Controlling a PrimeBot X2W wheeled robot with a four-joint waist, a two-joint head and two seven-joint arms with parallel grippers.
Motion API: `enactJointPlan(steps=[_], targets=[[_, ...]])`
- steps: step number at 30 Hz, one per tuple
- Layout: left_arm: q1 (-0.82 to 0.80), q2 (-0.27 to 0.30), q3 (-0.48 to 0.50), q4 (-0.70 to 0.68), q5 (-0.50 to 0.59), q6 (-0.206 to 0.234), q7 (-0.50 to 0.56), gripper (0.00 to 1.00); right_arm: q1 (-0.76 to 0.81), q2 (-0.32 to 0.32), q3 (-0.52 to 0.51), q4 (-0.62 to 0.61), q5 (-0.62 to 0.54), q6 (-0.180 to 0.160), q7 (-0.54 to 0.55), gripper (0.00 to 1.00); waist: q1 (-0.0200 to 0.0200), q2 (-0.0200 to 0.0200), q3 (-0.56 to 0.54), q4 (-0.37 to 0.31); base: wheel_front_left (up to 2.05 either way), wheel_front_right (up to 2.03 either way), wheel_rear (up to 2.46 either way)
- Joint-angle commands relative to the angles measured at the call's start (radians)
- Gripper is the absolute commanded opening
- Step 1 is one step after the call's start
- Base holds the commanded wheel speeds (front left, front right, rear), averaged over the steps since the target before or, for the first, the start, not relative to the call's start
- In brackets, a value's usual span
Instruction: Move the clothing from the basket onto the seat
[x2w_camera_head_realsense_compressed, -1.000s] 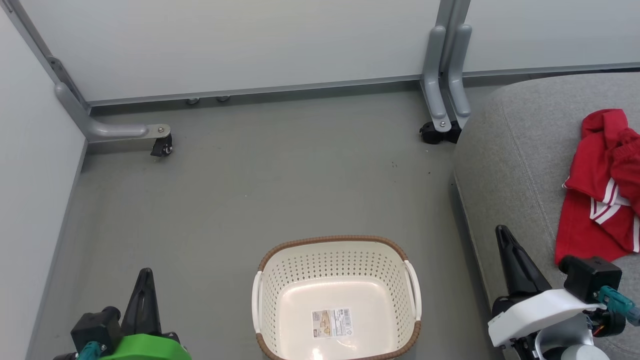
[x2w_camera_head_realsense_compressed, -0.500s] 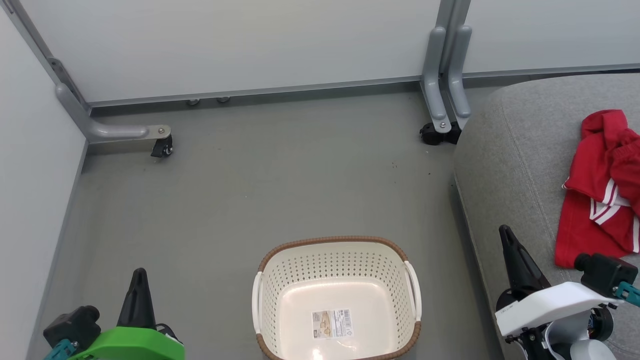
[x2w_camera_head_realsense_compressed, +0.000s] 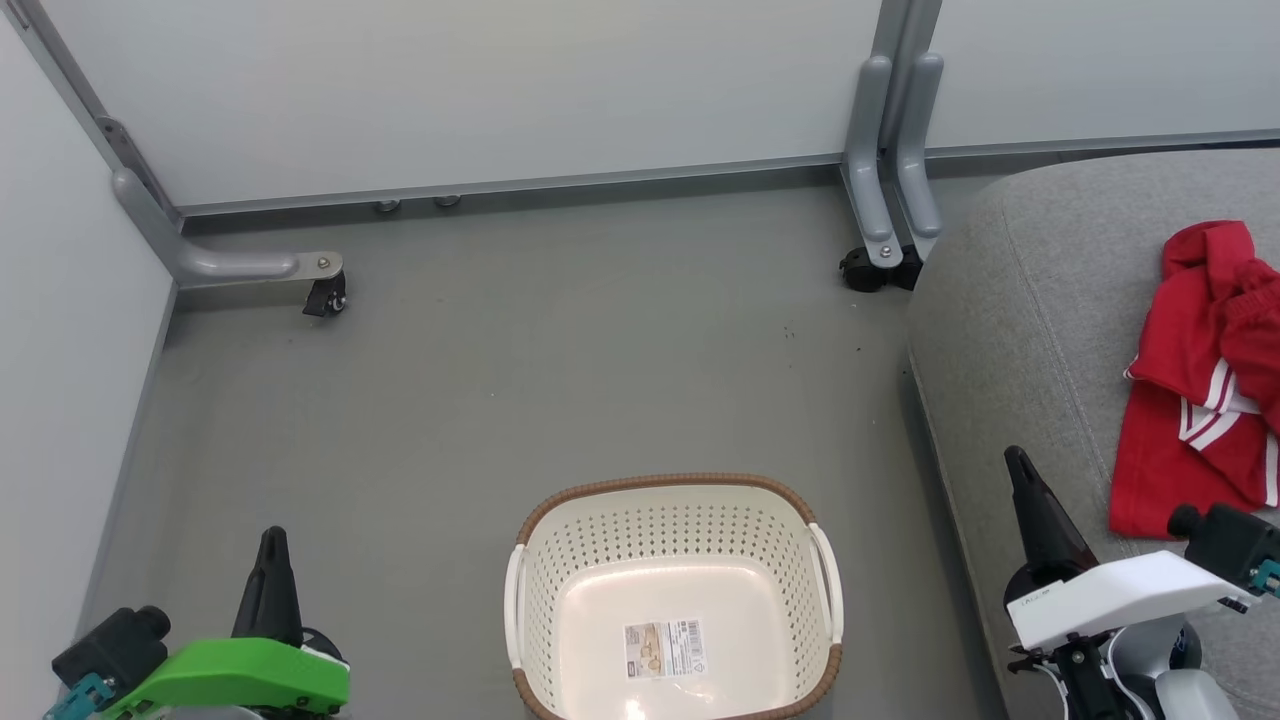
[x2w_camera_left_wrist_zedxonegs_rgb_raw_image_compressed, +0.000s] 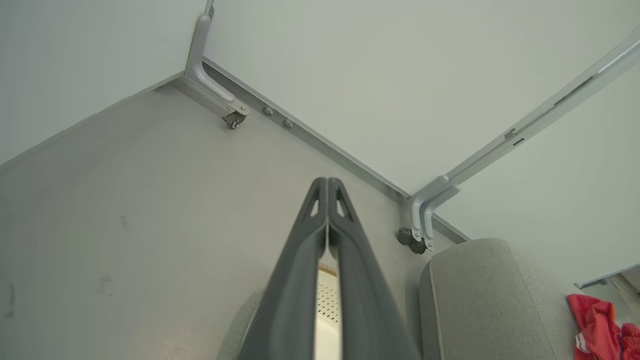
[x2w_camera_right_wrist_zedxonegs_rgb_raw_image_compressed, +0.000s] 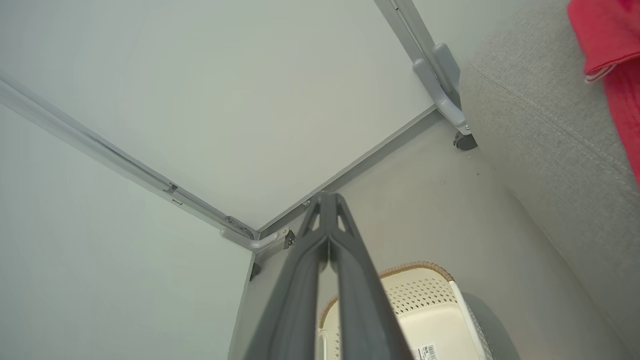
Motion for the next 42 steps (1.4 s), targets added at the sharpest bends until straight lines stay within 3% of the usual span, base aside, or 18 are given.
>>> enactJointPlan(steps=[1,42], targets=[[-0.032,0.000,0.010,-0.009,-0.040,-0.007,0.007,0.00,-0.029,-0.007,-0.005,-0.004,0.038,0.000,0.003,0.00,0.0000,0.0000,0.000,0.000,0.00,0.00,0.00],[-0.082,-0.028,0.071,0.002,-0.485,-0.060,0.126,0.00,-0.088,-0.008,-0.041,0.102,0.498,0.000,0.045,0.00,0.0000,0.0000,-0.008,0.002,0.00,0.00,0.00]])
